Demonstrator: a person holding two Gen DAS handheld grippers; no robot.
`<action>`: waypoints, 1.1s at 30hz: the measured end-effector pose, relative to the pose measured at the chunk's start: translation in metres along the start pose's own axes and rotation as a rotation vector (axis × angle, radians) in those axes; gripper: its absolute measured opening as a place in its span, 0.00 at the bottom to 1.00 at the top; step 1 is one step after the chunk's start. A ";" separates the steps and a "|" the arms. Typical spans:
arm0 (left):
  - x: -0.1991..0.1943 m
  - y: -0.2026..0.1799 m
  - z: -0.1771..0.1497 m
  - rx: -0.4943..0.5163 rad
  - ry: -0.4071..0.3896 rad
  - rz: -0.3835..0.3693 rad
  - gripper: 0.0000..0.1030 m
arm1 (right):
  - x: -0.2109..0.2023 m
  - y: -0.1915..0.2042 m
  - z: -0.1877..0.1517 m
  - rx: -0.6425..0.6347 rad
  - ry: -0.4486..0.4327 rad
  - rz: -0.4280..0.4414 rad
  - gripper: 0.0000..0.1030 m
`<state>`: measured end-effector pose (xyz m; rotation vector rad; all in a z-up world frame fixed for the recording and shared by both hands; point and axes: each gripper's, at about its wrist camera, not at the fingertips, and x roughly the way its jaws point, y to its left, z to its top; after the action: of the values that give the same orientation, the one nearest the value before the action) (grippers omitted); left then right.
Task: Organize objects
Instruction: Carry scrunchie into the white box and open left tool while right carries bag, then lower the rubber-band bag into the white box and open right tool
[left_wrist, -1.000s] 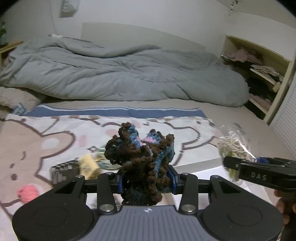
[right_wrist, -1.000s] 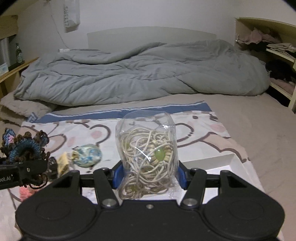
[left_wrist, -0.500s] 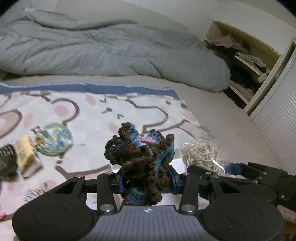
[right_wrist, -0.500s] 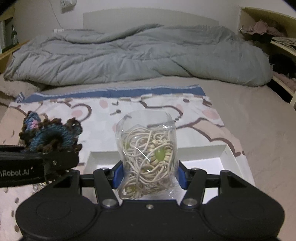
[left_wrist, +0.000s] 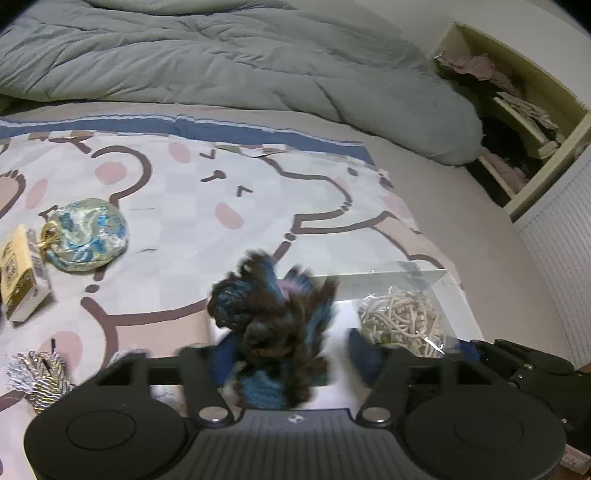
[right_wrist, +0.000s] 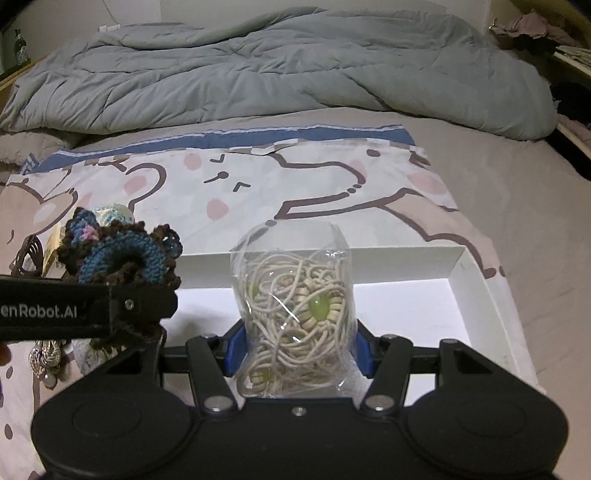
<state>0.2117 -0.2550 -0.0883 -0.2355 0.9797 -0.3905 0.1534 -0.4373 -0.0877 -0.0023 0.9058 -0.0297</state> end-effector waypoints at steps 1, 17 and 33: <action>-0.001 0.001 0.001 0.004 0.000 0.006 0.71 | 0.002 0.000 0.000 0.007 -0.001 0.008 0.59; -0.015 0.000 -0.001 0.055 0.000 0.062 0.71 | -0.007 -0.015 -0.004 0.077 -0.009 -0.013 0.74; -0.028 0.002 -0.003 0.072 -0.016 0.066 0.73 | -0.007 -0.013 -0.033 -0.062 0.214 0.011 0.60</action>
<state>0.1954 -0.2414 -0.0691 -0.1405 0.9529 -0.3626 0.1229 -0.4501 -0.1026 -0.0524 1.1200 0.0084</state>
